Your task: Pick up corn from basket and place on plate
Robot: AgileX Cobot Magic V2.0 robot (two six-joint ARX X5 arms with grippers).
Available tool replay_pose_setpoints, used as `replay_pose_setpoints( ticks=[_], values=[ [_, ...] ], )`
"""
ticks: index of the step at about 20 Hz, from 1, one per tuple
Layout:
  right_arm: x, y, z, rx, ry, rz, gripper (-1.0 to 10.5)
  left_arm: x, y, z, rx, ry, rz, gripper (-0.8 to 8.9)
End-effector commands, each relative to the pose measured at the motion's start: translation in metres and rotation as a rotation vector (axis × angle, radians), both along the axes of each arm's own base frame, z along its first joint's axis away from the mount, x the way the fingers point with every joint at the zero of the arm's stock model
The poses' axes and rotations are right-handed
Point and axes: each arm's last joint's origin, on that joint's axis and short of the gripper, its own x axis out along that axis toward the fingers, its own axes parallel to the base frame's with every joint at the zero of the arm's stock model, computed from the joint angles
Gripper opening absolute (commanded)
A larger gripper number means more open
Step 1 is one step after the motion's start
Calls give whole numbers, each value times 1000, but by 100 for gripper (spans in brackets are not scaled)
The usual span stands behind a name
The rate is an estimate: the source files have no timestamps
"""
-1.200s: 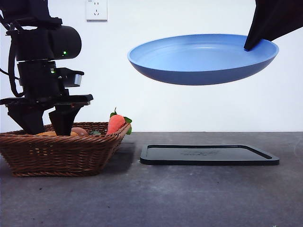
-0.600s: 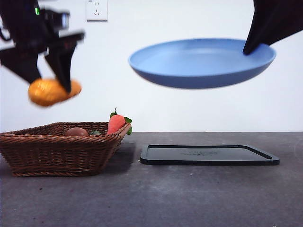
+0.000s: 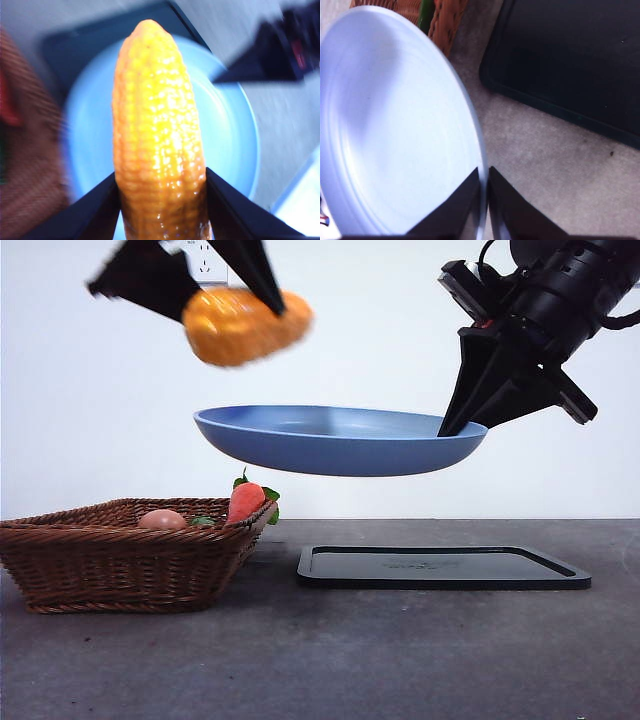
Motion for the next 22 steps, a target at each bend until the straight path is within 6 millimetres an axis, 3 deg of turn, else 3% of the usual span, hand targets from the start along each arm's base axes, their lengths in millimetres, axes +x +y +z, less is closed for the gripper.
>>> replay_pose_setpoints(
  ticks=[1,5,10,13,19,22],
  values=[
    [5,3,2,23,6,-10,2,7,-20,-11,21,6,-55,152],
    [4,2,2,21,18,-10,1,19,-43,-40,67,53,-96,152],
    [3,2,1,17,30,-9,1,24,-55,-63,116,110,-115,200],
    [2,2,1,16,33,-10,1,24,-58,-62,114,95,-116,288],
    [2,1,-1,10,52,-13,1,22,-56,-60,115,97,-117,313],
    [2,0,-3,-1,71,-18,1,18,-53,-46,110,89,-118,330]
  ],
)
